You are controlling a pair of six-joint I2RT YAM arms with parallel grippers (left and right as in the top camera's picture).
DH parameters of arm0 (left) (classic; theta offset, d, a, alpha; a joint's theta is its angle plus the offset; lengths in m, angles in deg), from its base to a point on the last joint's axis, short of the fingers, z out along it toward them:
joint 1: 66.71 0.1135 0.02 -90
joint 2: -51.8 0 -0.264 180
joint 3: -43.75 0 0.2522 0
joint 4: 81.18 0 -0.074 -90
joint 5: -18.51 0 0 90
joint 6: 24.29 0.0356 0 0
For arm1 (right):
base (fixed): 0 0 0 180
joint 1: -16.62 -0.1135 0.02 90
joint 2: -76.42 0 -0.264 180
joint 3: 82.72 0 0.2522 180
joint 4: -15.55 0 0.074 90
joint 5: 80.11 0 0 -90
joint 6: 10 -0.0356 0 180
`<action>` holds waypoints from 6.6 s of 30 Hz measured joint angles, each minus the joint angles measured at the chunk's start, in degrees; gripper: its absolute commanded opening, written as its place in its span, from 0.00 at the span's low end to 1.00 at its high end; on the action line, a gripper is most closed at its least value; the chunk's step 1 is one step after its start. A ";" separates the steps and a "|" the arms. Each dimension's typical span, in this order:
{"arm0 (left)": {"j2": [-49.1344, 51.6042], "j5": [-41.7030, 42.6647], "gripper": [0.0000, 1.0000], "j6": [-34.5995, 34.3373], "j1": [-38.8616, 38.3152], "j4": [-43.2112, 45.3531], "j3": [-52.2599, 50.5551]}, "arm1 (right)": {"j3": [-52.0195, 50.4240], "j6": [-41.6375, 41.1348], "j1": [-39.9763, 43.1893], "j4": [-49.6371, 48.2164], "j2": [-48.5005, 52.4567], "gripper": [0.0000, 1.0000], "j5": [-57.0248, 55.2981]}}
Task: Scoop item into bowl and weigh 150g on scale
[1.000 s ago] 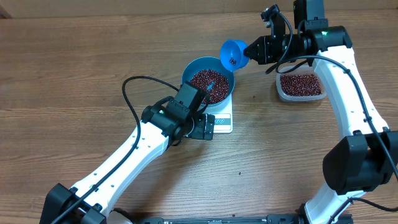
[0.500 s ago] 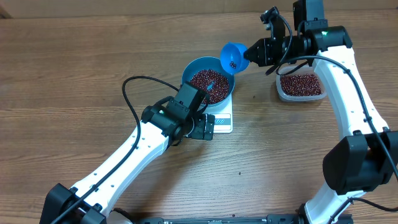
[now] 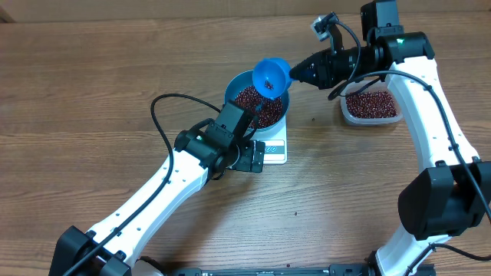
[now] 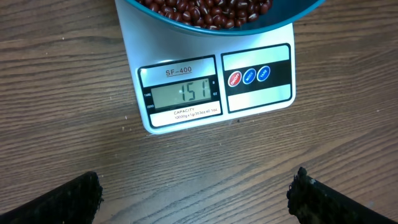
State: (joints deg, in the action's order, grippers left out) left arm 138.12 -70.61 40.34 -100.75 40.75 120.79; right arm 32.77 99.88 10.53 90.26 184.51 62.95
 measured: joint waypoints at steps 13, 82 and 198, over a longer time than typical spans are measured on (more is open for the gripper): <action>0.00 0.00 1.00 0.00 0.00 0.00 0.00 | 0.00 13.79 -0.02 2.84 0.00 0.04 1.73; 0.00 -0.02 0.99 0.00 0.00 0.00 0.00 | 0.28 -5.51 -17.25 -2.93 -0.04 0.04 -41.11; 0.00 0.00 1.00 -0.02 0.00 0.00 0.00 | 7.02 -13.55 -4.83 5.75 3.93 0.40 -20.46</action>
State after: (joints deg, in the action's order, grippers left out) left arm 138.12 -70.61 40.32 -100.75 40.75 120.79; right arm 39.79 86.33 5.70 96.01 188.45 42.49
